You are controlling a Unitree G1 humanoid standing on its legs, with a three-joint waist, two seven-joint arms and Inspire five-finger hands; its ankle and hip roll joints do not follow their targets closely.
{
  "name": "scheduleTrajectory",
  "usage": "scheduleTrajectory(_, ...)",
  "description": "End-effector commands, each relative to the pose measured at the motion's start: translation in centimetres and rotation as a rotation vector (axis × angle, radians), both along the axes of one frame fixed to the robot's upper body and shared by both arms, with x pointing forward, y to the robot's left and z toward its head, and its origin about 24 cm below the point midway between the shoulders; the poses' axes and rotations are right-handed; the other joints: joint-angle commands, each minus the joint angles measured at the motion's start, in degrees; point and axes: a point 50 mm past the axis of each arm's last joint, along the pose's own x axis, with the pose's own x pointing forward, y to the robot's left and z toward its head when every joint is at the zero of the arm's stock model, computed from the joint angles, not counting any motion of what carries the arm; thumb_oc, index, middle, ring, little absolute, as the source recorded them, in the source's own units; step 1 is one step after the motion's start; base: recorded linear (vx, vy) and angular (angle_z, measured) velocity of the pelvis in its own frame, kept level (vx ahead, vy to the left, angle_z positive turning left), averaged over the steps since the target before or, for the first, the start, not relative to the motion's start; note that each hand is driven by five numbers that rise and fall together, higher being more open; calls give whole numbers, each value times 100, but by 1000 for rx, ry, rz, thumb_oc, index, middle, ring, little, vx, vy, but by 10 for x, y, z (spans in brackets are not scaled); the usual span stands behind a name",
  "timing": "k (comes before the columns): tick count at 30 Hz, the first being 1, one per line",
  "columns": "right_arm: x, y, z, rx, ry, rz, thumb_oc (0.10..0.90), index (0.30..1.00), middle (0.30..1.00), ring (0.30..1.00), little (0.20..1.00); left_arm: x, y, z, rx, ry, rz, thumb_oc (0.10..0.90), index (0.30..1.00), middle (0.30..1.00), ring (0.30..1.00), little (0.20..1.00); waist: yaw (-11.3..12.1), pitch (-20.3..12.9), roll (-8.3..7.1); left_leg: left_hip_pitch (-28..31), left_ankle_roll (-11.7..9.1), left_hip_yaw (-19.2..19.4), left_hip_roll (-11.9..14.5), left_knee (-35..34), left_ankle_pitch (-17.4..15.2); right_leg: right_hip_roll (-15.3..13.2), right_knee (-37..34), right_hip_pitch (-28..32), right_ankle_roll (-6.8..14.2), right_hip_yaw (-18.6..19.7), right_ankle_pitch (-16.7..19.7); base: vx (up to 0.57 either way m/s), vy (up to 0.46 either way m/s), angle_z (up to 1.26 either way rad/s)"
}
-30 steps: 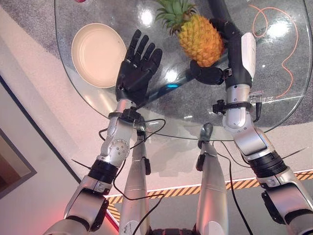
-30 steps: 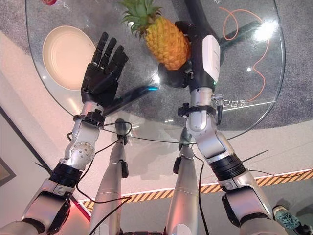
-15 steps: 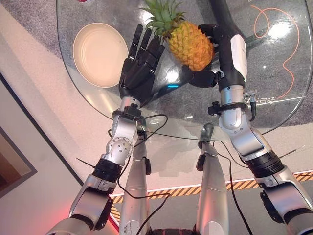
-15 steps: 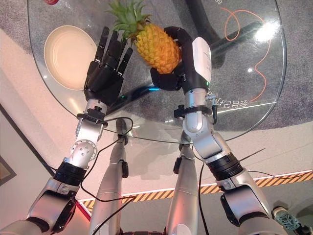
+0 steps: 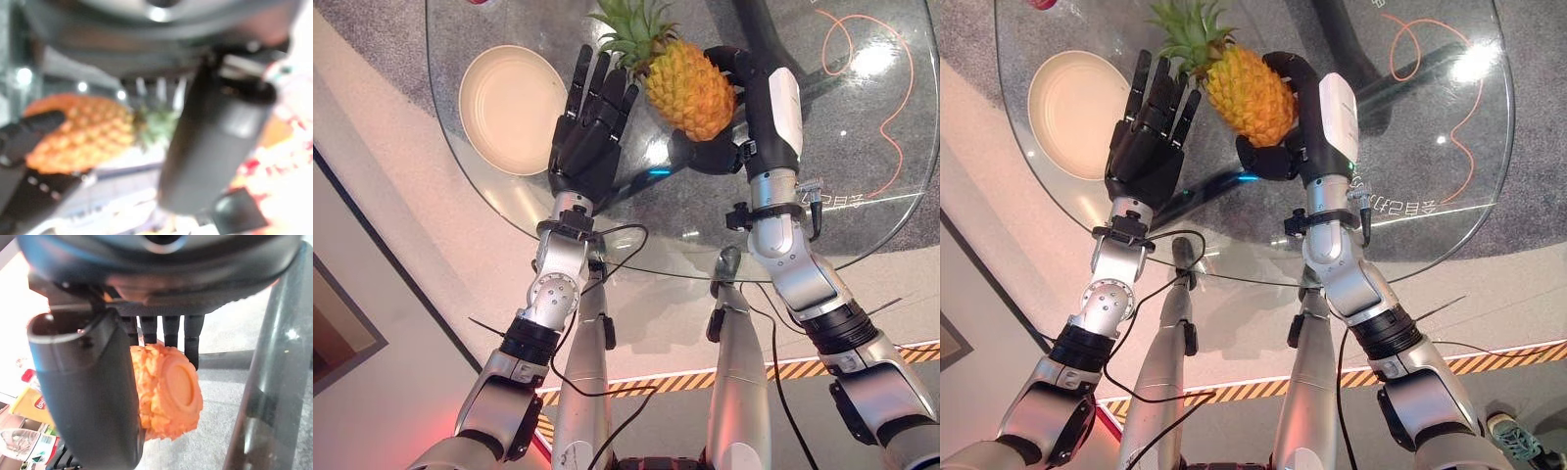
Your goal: Pick up the fruit to the plate
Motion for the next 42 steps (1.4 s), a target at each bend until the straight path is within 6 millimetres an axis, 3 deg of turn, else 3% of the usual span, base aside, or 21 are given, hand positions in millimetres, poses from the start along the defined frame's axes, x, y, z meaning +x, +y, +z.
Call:
scheduleTrajectory(1,-43,41,71,-35,-362,230,100,300,300,300,200,-22,-12,64,-27,-304,-34,800,900,900,900,900,118,-139,-235,73,-128,-10,147,403,-494,19,-1150,351,92,-312,1198,0,0,0)
scheduleTrajectory(15,-54,55,75,-79,-375,306,100,300,300,300,200,-24,-8,66,39,-311,91,800,900,900,900,900,153,-139,-219,16,-114,-38,118,392,-436,37,-1156,313,66,-310,1227,0,0,0)
scheduleTrajectory(42,-69,74,80,-139,-407,426,100,300,300,300,200,-28,-10,70,-12,-321,76,800,900,900,900,900,185,-139,-233,-5,-113,-57,108,348,-400,82,-1164,297,42,-314,1223,0,0,0)
